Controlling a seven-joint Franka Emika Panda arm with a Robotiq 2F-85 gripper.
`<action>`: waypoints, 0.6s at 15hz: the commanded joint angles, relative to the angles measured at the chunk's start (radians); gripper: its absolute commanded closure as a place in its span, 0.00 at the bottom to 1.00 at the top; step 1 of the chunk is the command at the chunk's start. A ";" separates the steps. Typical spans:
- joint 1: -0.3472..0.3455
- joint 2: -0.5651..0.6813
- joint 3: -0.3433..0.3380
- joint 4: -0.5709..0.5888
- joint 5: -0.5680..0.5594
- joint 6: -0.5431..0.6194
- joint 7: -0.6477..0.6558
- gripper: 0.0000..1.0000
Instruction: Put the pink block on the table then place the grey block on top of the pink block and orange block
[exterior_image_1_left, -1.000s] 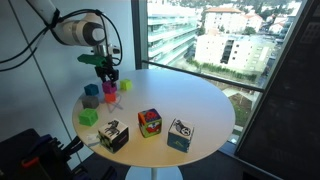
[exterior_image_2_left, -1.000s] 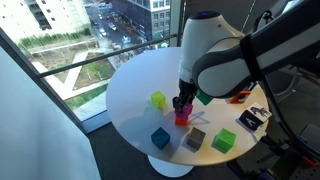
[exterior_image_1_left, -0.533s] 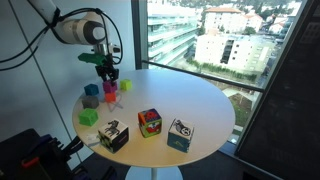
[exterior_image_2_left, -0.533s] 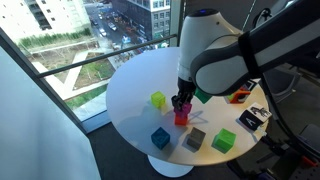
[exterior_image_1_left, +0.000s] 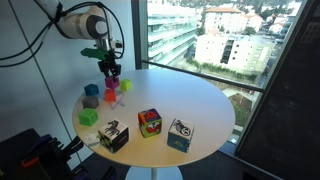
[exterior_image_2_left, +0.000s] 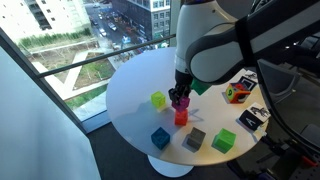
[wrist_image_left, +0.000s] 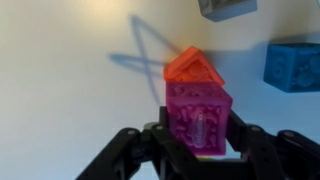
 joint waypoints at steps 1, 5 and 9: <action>0.012 0.022 -0.009 0.064 -0.026 -0.047 0.040 0.70; 0.014 0.042 -0.017 0.094 -0.031 -0.051 0.058 0.70; 0.014 0.063 -0.030 0.116 -0.030 -0.051 0.084 0.70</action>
